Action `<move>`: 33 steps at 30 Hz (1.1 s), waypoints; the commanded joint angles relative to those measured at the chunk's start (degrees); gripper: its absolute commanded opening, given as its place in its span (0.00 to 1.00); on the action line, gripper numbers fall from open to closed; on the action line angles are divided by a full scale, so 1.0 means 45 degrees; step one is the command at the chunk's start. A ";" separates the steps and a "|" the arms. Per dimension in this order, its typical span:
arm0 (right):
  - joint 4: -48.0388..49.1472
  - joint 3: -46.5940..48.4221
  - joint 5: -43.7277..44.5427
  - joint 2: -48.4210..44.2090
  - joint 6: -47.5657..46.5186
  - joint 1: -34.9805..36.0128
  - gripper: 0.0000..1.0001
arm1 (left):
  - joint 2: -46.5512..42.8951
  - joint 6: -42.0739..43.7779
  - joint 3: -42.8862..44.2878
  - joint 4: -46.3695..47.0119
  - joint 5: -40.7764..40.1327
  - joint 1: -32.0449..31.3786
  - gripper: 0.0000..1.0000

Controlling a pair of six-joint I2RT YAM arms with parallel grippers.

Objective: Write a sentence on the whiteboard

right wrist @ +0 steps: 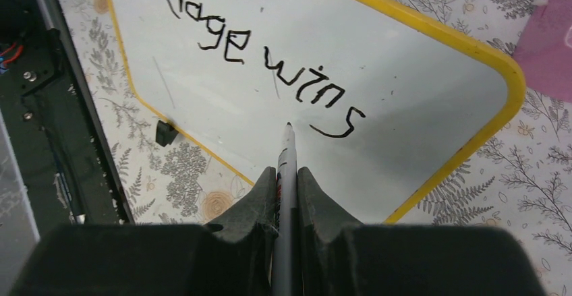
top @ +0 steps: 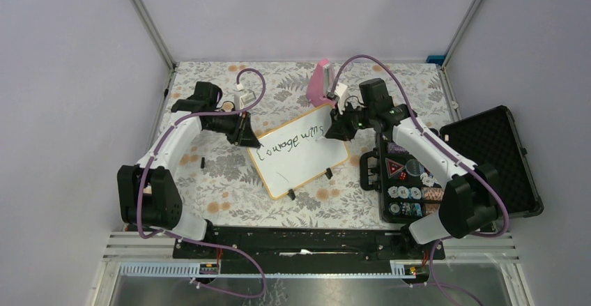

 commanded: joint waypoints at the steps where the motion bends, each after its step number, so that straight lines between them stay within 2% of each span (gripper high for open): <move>1: -0.0601 0.0787 -0.1366 -0.0825 0.0017 0.0125 0.00 | 0.0034 0.0273 0.0154 0.0590 -0.1113 -0.0058 0.24; 7: -0.0877 0.0530 -0.1574 -0.0949 -0.0045 0.0699 0.00 | -0.0494 0.0144 0.0320 0.0499 -0.0663 0.0381 0.47; 12: -0.0438 0.0100 -0.0980 -0.0880 0.0085 0.1591 0.00 | -0.0792 0.0565 0.0113 -0.0281 -0.0081 0.0946 0.51; 24: 0.0240 0.0048 0.0332 -0.0174 0.0061 0.3924 0.00 | -0.0877 0.0831 -0.0459 -0.0437 0.0188 0.1123 0.49; 28: 0.0349 0.0128 0.0658 0.0014 -0.0055 0.4373 0.00 | -0.0716 0.0894 -0.0411 -0.0438 0.0203 0.1122 0.44; 33: 0.1214 -0.0066 0.0981 0.0067 0.0178 0.4595 0.00 | -0.0535 0.0919 -0.0316 -0.0434 0.0184 0.1123 0.33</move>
